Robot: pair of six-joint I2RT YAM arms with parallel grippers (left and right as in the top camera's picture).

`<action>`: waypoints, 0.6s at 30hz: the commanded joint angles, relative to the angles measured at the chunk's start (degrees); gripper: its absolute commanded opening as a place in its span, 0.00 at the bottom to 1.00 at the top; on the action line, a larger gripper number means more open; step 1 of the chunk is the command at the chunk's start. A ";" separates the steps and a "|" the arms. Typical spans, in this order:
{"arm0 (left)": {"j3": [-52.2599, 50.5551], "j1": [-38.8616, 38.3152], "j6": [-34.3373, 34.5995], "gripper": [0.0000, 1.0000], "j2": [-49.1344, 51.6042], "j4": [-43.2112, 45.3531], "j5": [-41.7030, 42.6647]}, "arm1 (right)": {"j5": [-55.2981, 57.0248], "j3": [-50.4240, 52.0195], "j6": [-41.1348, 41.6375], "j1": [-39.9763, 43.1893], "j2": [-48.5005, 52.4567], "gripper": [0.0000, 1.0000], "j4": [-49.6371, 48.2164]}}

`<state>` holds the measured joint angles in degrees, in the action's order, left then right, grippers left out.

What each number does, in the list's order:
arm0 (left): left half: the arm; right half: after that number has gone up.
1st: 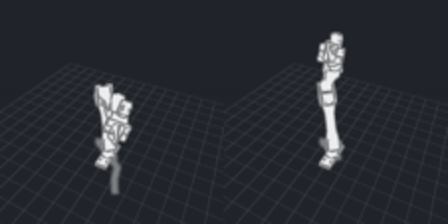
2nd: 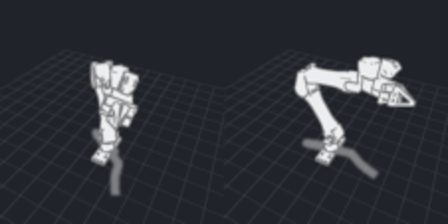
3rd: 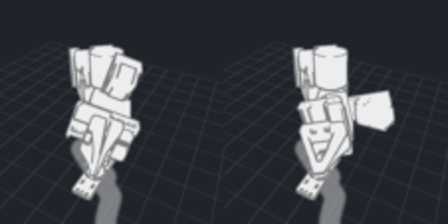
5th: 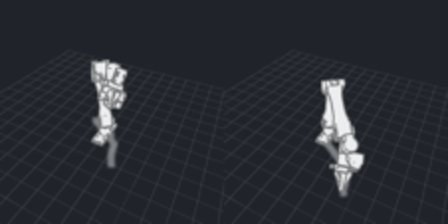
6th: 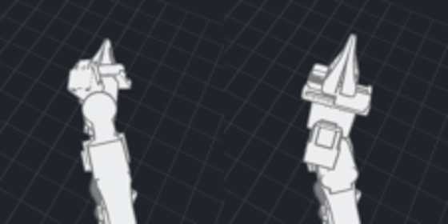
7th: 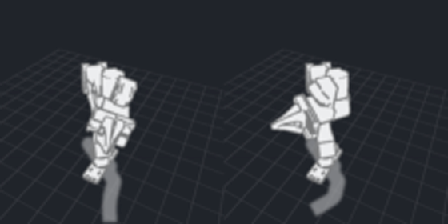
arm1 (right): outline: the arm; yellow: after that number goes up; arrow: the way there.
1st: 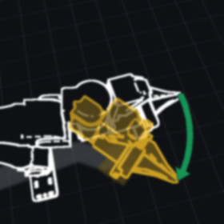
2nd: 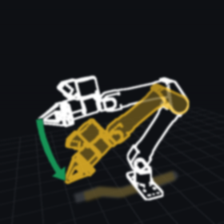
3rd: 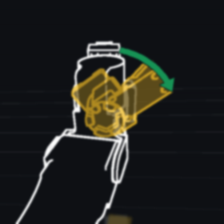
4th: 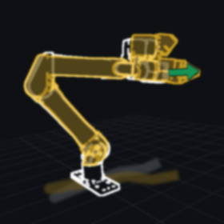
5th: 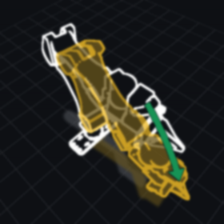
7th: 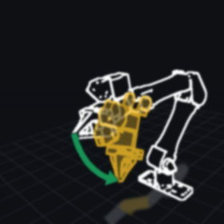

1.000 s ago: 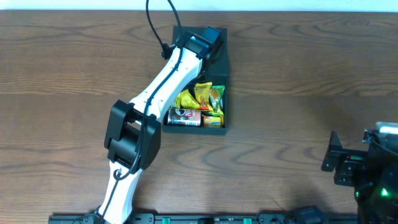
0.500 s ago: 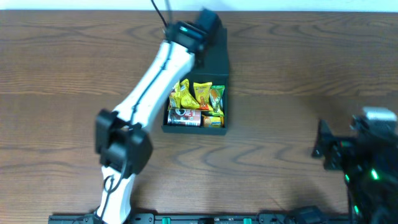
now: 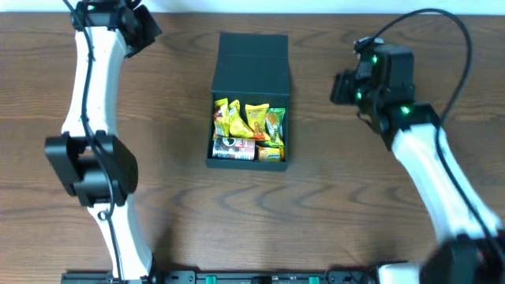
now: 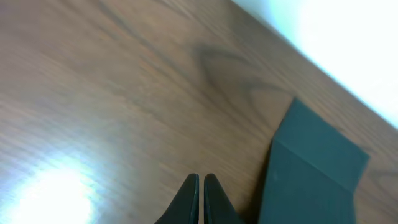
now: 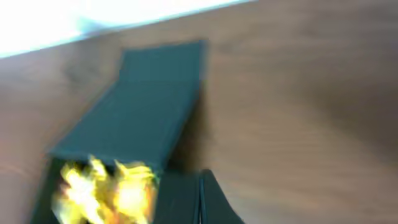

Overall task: Pack container
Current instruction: 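Raise both grippers to the box lid's back edge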

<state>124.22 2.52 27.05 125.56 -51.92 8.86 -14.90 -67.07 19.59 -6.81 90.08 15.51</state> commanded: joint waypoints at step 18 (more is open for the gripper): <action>0.00 -6.73 5.33 0.06 18.18 7.30 20.28 | -32.76 -21.81 24.20 6.43 40.26 0.02 -7.72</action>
<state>124.09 -3.14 30.70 143.90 -44.77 31.09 -45.95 -87.81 43.29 -2.15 128.88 6.94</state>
